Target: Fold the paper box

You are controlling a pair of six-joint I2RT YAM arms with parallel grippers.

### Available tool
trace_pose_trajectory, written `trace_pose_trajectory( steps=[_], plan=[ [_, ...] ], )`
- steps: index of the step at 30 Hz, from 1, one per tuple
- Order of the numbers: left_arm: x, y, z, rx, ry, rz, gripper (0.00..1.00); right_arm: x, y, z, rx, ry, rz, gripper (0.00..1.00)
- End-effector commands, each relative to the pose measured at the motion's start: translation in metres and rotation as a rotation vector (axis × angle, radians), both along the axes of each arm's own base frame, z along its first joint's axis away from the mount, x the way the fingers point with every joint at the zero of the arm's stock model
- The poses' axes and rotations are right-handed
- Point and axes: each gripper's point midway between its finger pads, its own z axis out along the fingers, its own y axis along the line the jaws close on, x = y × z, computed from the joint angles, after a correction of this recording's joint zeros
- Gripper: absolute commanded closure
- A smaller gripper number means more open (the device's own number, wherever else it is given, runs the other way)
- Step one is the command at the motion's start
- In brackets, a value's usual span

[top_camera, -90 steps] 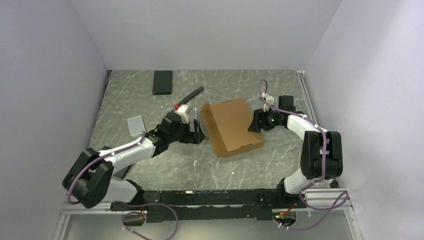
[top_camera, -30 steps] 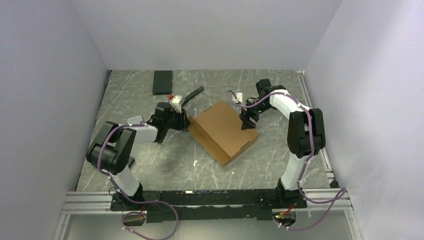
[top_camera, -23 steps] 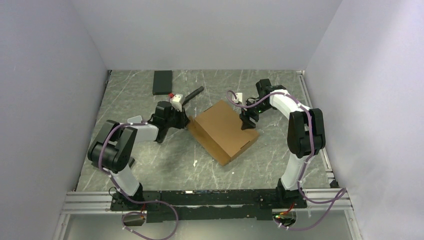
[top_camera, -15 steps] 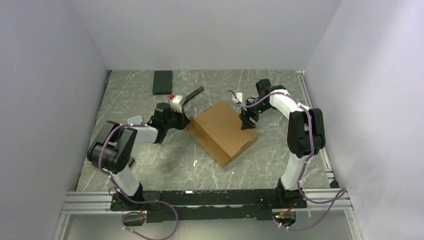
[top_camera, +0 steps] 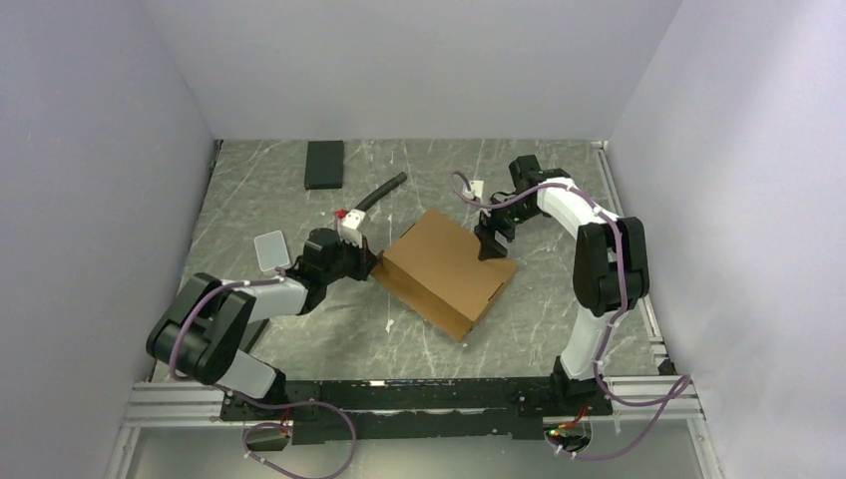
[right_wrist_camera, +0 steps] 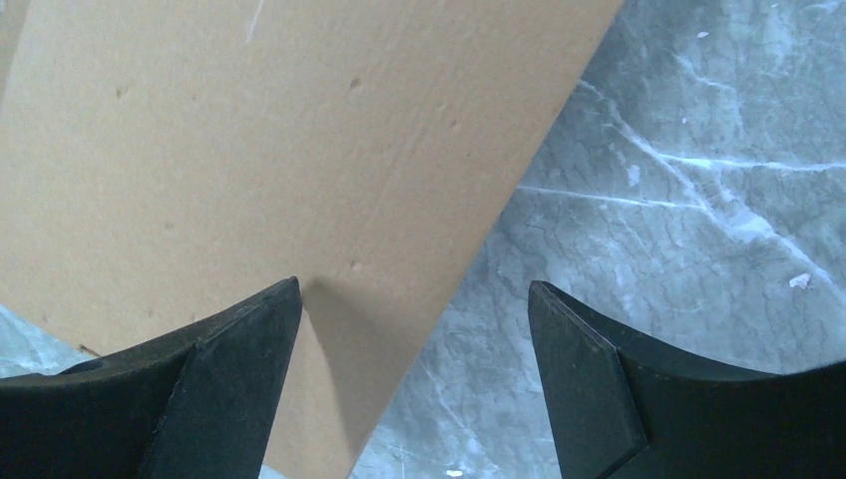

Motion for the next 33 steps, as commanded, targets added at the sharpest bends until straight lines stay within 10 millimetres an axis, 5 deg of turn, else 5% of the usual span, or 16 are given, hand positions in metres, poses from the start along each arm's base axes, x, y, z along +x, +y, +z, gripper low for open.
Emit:
trace_pose_trajectory(
  steps=[1, 6, 9, 13, 17, 21, 33],
  plan=[
    [-0.010, -0.007, 0.023, -0.006, -0.072, 0.032, 1.00, 0.015, 0.013, 0.059, 0.066, -0.129, -0.047, 0.12],
    [-0.027, -0.008, 0.023, -0.015, -0.062, 0.076, 1.00, 0.001, 0.036, 0.090, 0.117, -0.202, -0.050, 0.10],
    [-0.035, -0.008, 0.021, -0.039, -0.047, 0.107, 1.00, -0.024, 0.066, 0.101, 0.181, -0.233, 0.021, 0.09],
    [-0.046, -0.014, 0.023, -0.077, -0.036, 0.128, 1.00, -0.060, 0.114, 0.089, 0.219, -0.266, 0.085, 0.10],
    [-0.055, -0.019, 0.022, -0.101, -0.020, 0.149, 1.00, -0.062, 0.142, 0.070, 0.179, -0.360, 0.062, 0.11],
    [-0.065, -0.021, 0.020, -0.119, -0.010, 0.165, 1.00, -0.064, 0.153, 0.046, 0.124, -0.399, 0.045, 0.13],
    [-0.081, -0.019, 0.020, -0.133, -0.060, 0.130, 1.00, -0.071, 0.159, 0.016, 0.043, -0.428, 0.045, 0.19]
  ],
)
